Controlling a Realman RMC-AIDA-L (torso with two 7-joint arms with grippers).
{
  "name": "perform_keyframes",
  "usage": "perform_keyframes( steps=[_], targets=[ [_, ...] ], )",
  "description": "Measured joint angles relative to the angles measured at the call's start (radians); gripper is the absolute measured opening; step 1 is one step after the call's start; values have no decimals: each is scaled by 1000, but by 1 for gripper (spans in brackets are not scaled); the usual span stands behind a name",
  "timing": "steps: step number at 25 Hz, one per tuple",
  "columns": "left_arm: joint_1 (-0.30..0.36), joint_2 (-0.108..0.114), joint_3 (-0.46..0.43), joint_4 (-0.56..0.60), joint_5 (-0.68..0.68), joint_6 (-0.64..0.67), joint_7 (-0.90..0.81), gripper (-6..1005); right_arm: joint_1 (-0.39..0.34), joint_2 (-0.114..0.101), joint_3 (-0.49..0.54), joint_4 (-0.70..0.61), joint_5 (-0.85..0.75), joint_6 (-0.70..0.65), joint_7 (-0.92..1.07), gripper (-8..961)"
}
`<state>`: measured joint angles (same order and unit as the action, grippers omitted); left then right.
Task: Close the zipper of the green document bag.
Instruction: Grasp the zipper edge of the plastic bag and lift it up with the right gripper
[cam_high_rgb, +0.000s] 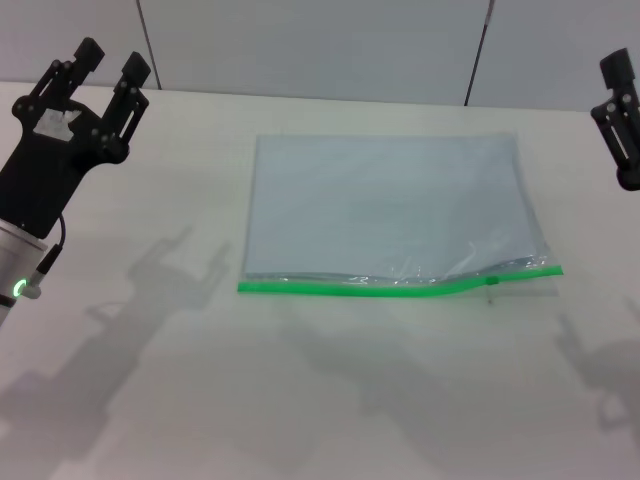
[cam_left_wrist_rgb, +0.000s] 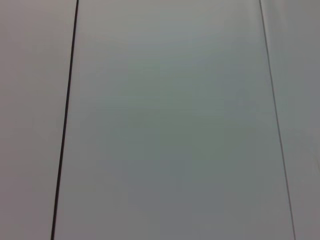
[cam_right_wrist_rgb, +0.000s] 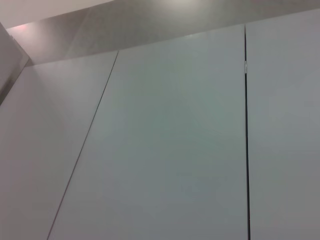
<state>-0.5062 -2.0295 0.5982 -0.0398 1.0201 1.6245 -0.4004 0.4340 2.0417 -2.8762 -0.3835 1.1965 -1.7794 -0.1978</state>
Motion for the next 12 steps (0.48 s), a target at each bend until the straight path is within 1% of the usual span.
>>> perform_keyframes(
  steps=[8, 12],
  targets=[
    [0, 0, 0, 0, 0, 0, 0, 542, 0, 0, 0, 0, 0, 0, -2, 819],
    [1, 0, 0, 0, 0, 0, 0, 542, 5, -1, 0, 1, -1, 26, -23, 819]
  ],
)
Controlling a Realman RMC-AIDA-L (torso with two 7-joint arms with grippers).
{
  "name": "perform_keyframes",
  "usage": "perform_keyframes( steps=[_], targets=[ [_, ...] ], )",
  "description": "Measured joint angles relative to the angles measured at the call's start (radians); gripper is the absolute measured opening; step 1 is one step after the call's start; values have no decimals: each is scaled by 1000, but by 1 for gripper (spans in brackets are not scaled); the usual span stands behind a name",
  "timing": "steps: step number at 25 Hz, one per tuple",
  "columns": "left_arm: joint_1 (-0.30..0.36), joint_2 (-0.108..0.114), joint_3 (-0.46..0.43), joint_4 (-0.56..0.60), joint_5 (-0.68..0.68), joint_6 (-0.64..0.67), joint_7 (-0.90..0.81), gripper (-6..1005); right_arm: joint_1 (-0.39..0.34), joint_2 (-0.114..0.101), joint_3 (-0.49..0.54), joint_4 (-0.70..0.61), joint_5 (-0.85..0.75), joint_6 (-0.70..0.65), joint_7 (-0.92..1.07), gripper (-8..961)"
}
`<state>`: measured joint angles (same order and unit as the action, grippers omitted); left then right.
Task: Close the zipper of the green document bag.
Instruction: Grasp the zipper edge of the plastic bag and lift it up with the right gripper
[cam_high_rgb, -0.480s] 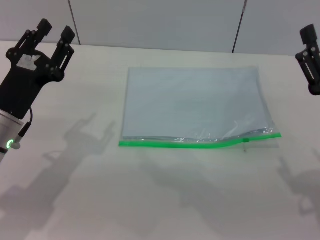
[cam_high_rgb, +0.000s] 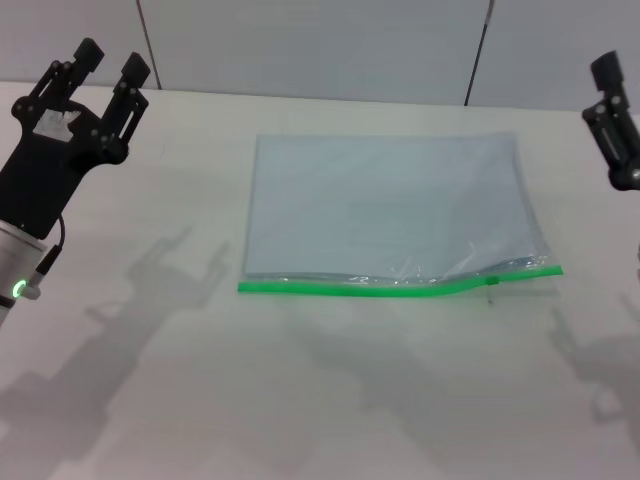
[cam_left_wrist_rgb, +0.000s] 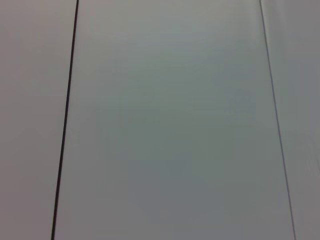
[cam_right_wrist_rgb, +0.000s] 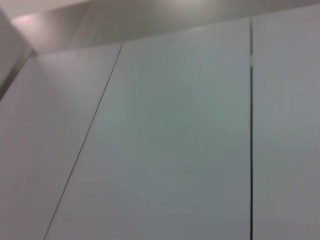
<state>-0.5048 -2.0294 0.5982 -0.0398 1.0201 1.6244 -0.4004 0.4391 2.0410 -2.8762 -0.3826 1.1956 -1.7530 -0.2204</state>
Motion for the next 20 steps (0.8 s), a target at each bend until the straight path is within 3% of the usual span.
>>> perform_keyframes(
  steps=[8, 20],
  targets=[
    [4, 0, -3, 0, -2, 0, 0, 542, 3, 2, 0, 1, -1, 97, -278, 818],
    [6, 3, -9, 0, -6, 0, 0, 543, -34, 5, 2, -4, 121, 448, -831, 817]
  ],
)
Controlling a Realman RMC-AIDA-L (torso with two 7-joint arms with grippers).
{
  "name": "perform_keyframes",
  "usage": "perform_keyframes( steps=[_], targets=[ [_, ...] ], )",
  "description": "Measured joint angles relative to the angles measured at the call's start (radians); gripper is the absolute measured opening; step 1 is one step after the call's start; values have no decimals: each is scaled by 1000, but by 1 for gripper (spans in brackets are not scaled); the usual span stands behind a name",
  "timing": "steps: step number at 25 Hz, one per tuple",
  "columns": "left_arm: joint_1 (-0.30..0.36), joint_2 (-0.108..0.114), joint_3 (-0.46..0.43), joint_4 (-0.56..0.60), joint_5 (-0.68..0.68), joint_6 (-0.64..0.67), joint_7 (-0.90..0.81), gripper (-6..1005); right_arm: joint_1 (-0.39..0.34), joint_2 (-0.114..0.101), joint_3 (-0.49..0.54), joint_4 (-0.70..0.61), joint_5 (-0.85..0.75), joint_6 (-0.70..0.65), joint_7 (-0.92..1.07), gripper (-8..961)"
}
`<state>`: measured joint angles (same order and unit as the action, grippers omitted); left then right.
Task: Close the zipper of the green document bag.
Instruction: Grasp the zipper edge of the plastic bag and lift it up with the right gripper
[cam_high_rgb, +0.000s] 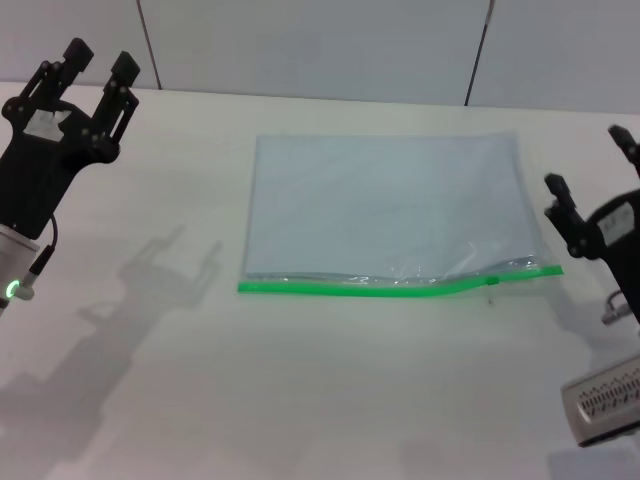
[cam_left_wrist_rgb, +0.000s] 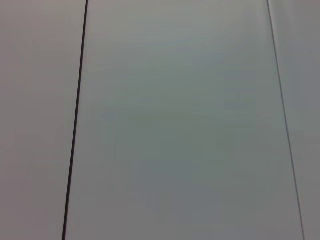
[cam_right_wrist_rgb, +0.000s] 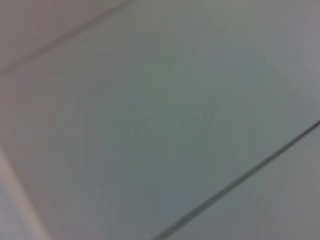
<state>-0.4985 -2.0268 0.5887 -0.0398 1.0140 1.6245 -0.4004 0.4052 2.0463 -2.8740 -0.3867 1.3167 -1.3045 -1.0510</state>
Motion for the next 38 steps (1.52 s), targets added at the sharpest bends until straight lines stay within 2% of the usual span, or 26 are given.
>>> perform_keyframes(
  steps=[8, 18, 28, 38],
  targets=[
    [1, 1, 0, 2, 0, 0, 0, 543, -17, 0, 0, 5, 142, 144, -158, 816],
    [2, 0, 0, 4, -1, 0, 0, 542, -19, 0, 0, 2, 164, 275, -216, 797],
    [1, 1, 0, 5, -2, 0, 0, 543, -11, 1, -2, -94, 151, 295, -366, 774],
    [-5, 0, -1, 2, -2, 0, 0, 542, 25, 0, -2, -108, 150, 346, -422, 750]
  ],
)
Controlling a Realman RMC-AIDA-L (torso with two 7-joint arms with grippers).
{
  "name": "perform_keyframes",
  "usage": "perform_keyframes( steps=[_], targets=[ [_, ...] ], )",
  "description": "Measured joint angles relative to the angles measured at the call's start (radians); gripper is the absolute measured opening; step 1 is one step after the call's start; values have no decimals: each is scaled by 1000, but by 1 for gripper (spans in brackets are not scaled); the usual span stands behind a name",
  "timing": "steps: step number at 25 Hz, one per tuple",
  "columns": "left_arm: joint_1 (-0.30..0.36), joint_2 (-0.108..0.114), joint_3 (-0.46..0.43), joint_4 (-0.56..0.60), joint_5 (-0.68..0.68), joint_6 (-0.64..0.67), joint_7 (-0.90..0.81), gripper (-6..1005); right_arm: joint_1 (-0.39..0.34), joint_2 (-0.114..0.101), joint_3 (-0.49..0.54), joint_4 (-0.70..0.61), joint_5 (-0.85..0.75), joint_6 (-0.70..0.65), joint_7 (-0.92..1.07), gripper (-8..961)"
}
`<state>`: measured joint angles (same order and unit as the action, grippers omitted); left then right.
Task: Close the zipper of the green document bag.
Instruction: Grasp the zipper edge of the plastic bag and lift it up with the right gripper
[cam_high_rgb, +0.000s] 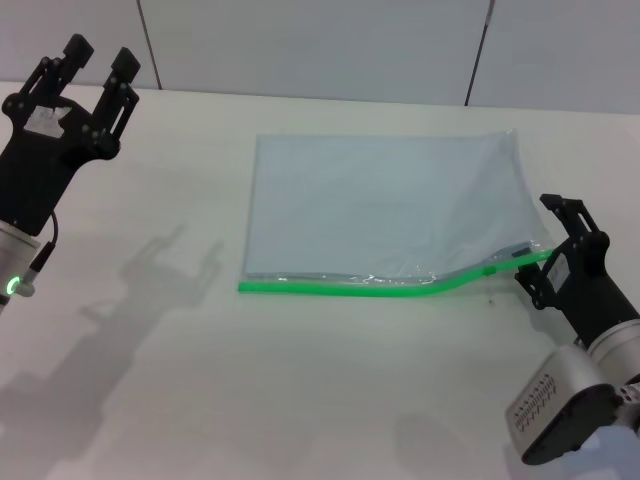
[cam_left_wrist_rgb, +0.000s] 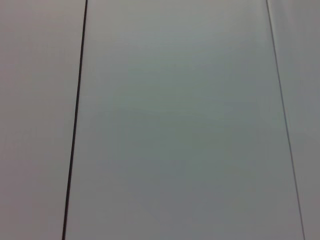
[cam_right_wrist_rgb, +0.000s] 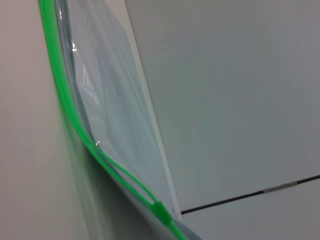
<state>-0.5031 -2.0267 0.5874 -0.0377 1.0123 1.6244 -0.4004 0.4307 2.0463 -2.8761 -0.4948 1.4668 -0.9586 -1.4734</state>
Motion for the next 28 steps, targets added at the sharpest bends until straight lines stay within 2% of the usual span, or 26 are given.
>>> perform_keyframes(
  steps=[19, 28],
  targets=[
    [-2, 0, 0, -1, 0, 0, 0, 543, 56, 2, 0, -30, 9, 98, -14, 706],
    [-2, 0, 0, -1, 0, -11, 0, 542, 59, 2, 1, -49, 13, 108, -14, 343]
  ],
)
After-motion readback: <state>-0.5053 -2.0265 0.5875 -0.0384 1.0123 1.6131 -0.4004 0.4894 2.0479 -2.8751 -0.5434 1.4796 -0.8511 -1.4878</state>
